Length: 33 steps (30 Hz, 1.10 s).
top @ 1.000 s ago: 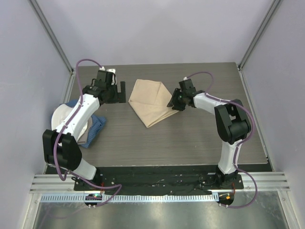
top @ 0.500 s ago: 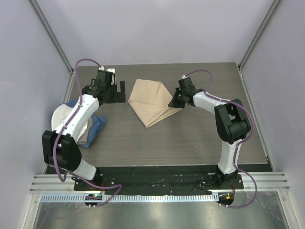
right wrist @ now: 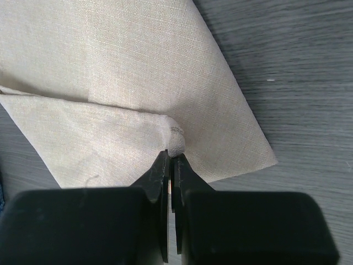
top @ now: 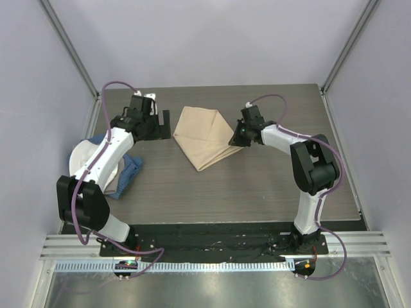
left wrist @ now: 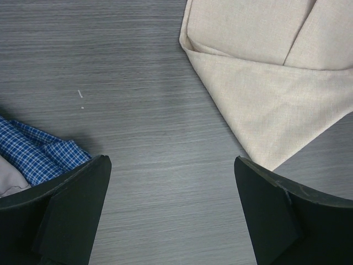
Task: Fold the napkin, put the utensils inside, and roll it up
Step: Fold the napkin
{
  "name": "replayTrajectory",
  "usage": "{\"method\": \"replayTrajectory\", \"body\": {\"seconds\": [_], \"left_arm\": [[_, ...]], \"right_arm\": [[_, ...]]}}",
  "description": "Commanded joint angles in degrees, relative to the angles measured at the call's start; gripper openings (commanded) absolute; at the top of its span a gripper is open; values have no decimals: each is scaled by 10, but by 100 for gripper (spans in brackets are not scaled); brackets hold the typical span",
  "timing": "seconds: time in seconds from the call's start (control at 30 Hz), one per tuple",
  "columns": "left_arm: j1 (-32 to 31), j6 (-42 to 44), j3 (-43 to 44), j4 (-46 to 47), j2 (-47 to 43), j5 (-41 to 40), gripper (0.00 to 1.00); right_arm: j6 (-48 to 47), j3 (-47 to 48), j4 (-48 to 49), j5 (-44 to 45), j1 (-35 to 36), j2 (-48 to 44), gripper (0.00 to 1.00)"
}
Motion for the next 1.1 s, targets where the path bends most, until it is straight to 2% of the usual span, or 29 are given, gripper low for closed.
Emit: {"method": "replayTrajectory", "body": {"seconds": [0.0,0.27,0.4,0.43,0.53,0.63,0.83,0.97,1.07], "left_arm": [[2,-10,-2,17,-10,16,100],[2,-12,-4,18,-7,19,100],[2,-15,-6,22,-7,21,100],[1,-16,-7,21,-6,21,100],[2,-16,-6,22,-5,19,100],[2,-15,-6,21,-5,10,100],[2,-13,-3,21,1,6,100],[2,-18,1,17,3,8,100],[2,-25,-2,17,-1,9,100]], "right_arm": [[-14,-7,16,27,2,-43,1],[-15,-18,15,39,3,-48,2],[-14,-22,7,40,2,-47,17],[-15,-22,4,42,1,-50,27],[-23,-25,-3,44,-2,-71,49],[-55,-18,-12,13,-5,-93,59],[-128,13,-30,-16,-14,-103,65],[-178,55,-59,-88,-34,-49,68],[-238,99,-118,-92,-35,-6,70]]}}
